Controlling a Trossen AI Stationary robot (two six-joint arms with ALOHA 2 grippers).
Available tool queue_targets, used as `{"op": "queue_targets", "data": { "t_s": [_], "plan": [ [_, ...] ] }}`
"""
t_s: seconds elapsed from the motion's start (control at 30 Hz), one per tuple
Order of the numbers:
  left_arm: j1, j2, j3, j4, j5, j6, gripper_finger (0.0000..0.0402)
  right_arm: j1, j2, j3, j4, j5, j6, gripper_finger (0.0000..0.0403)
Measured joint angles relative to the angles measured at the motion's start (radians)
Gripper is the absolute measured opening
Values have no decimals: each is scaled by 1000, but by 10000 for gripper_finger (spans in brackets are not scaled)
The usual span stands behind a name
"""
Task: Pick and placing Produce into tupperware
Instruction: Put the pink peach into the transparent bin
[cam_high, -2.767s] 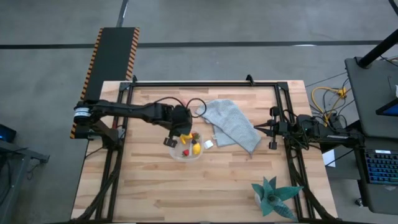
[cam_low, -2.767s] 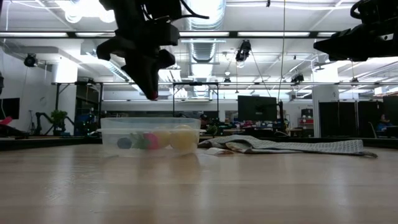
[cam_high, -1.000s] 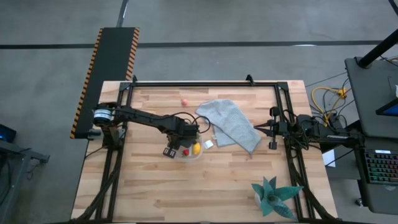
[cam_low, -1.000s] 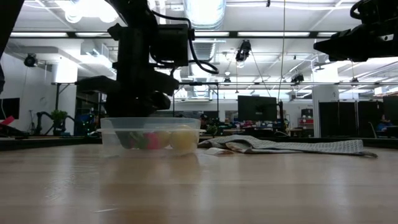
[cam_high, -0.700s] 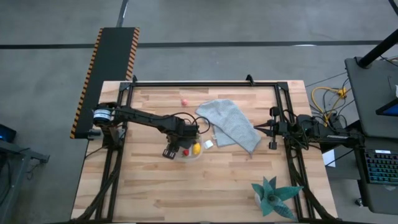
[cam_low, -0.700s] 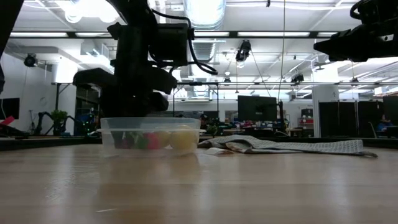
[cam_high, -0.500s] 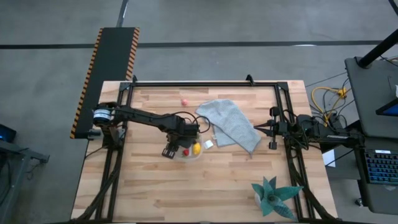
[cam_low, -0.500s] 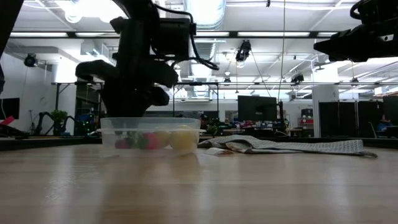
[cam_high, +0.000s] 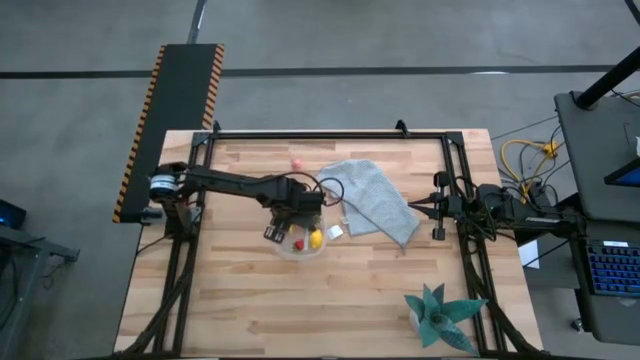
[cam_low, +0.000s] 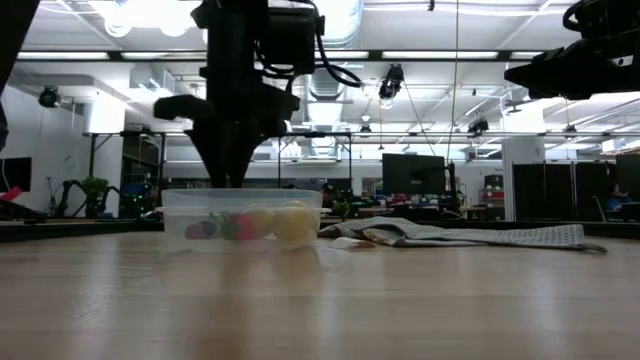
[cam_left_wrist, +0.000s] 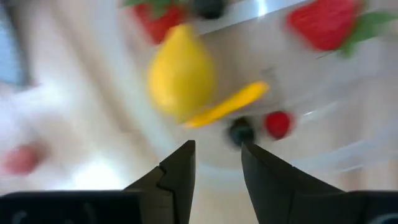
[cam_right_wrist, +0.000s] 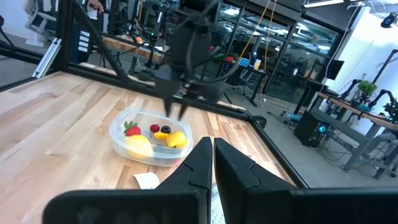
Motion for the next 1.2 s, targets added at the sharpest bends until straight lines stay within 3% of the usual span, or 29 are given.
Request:
{"op": "queue_targets", "data": {
  "t_s": [0.27, 0.53, 0.7, 1.2],
  "plan": [
    [133, 0, 53, 0, -30, 96, 133, 0, 0, 0, -5, 0, 0, 9],
    [317, 0, 72, 110, 98, 126, 239, 0, 0, 0, -8, 0, 0, 9],
    [402, 0, 73, 170, 98, 190, 294, 0, 0, 0, -14, 0, 1, 9],
    [561, 76, 73, 261, 89, 219, 299, 0, 0, 0, -14, -1, 11, 9]
  ]
}}
